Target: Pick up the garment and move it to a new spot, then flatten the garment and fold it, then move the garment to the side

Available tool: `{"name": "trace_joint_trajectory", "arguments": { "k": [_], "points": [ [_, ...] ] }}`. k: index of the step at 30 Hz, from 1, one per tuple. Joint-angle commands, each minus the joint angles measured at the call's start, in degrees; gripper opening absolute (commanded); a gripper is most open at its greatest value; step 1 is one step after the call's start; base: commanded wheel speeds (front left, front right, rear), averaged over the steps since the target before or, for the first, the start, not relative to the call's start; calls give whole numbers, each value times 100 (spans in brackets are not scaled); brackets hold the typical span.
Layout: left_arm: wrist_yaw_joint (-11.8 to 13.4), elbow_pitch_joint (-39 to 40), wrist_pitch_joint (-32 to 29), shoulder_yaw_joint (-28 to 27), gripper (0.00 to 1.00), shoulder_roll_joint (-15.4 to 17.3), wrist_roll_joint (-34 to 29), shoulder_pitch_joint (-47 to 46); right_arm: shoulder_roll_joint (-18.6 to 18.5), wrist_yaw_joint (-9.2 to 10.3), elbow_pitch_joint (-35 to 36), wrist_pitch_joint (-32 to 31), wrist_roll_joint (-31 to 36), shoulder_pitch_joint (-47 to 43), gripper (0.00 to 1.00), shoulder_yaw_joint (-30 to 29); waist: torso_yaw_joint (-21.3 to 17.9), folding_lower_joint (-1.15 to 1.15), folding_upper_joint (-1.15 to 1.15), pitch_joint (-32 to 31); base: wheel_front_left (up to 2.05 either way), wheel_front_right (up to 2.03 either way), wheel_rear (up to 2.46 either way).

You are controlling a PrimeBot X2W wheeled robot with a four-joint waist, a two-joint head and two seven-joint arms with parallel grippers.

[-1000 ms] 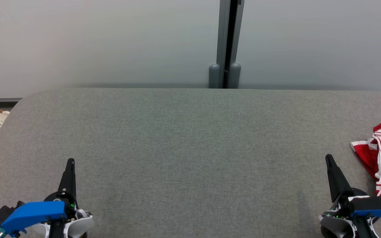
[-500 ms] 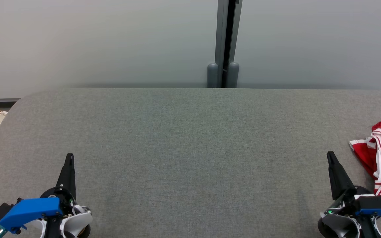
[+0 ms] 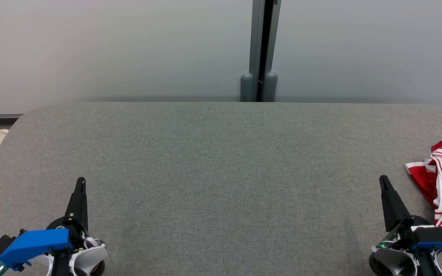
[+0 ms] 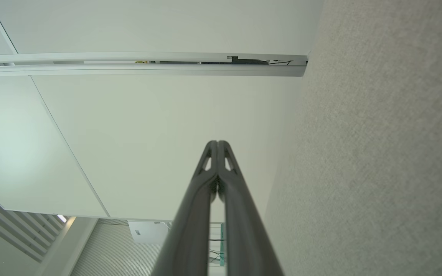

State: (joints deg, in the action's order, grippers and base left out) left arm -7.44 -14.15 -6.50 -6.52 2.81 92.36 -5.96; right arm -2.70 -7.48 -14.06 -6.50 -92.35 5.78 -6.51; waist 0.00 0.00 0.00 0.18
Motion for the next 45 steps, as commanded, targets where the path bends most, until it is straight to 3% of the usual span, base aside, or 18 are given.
{"name": "trace_joint_trajectory", "arguments": {
  "k": [1,45],
  "points": [
    [-8,28,-27,-9,0,13,11,-60,-34,-2,24,-28,-13,80,0,-13,0,0,0,0,0,0,0],
    [-8,28,-25,-8,0,13,12,-60,-34,-2,23,-27,-14,80,0,-12,0,0,0,0,0,0,0]
  ]
}}
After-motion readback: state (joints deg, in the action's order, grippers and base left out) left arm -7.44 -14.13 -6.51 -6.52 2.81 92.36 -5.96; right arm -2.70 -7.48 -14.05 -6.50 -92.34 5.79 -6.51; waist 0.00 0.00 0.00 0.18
